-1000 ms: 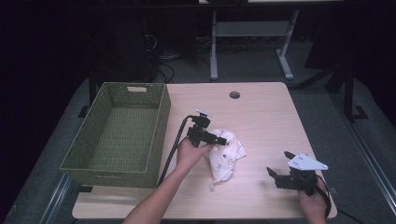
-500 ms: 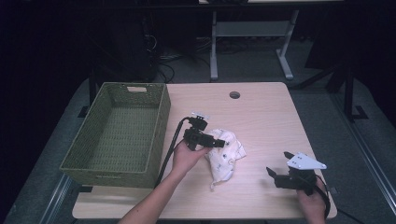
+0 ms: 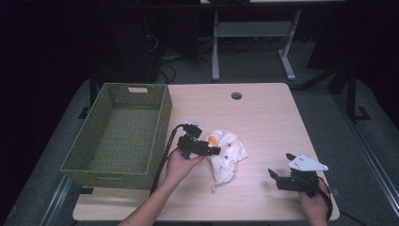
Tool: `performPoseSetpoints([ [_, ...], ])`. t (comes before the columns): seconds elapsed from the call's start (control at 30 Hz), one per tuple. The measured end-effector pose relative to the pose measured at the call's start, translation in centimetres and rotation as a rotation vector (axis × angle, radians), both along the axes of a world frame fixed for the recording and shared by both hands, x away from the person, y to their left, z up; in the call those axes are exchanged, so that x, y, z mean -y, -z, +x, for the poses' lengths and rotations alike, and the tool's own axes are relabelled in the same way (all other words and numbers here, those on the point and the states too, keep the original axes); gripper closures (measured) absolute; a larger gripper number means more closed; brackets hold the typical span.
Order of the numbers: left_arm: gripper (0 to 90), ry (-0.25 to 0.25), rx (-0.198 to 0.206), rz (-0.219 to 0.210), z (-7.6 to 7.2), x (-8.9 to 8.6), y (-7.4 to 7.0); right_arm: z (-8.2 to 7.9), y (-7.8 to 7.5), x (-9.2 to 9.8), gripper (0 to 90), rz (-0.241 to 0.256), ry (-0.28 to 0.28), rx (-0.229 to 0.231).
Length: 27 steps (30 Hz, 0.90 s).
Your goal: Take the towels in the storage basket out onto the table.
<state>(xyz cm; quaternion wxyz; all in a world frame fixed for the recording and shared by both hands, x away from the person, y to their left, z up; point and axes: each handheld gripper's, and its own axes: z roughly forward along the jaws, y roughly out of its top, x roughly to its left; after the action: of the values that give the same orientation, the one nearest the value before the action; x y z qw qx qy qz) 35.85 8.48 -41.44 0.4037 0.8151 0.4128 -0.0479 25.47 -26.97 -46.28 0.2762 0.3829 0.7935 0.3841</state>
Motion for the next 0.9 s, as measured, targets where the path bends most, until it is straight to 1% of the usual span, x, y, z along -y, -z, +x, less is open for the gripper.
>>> performPoseSetpoints([
  [0.03, 34.4, -0.005, 0.002, -0.004, -0.2, 0.0, 0.0, 0.0, 0.0, 0.0, 13.7, 0.001, 0.0, 0.001],
  [0.2, 34.3, 0.008, 0.013, 0.003, -1.1, -0.2, 0.2, -0.1, 0.0, -0.1, 13.7, 0.003, 0.001, 0.0],
  [0.27, 33.9, 0.013, 0.032, 0.035, -1.7, -0.2, 0.4, -0.1, 0.0, -0.1, 13.7, 0.004, 0.0, -0.001],
  [0.37, 33.0, 0.022, 0.041, 0.045, -2.3, -0.5, 0.7, -0.1, 0.0, -0.2, 13.7, -0.005, -0.003, 0.0],
  [0.43, 33.0, 0.019, 0.047, 0.033, -2.8, -0.7, 0.8, -0.1, 0.0, -0.2, 13.7, -0.005, -0.004, 0.0],
  [0.53, 33.1, 0.01, 0.035, 0.003, -3.2, -1.1, 0.9, -0.1, 0.1, -0.3, 13.7, -0.006, -0.004, -0.003],
  [0.67, 33.1, 0.023, 0.044, 0.008, -3.9, -1.1, 1.3, -0.1, 0.1, -0.3, 13.7, -0.009, -0.003, -0.006],
  [0.7, 33.1, 0.02, 0.045, 0.007, -4.1, -1.2, 1.4, -0.1, 0.1, -0.4, 13.7, -0.008, -0.004, -0.006],
  [0.77, 33.1, 0.011, 0.042, -0.014, -4.5, -1.5, 1.7, -0.1, 0.0, -0.4, 13.7, -0.008, -0.007, -0.003],
  [0.87, 33.1, 0.016, 0.044, -0.006, -5.1, -1.8, 2.2, -0.2, 0.0, -0.3, 13.7, -0.003, -0.005, 0.003],
  [0.9, 33.1, 0.018, 0.038, -0.009, -5.3, -1.9, 2.4, -0.2, 0.0, -0.3, 13.7, -0.004, -0.006, 0.003],
])
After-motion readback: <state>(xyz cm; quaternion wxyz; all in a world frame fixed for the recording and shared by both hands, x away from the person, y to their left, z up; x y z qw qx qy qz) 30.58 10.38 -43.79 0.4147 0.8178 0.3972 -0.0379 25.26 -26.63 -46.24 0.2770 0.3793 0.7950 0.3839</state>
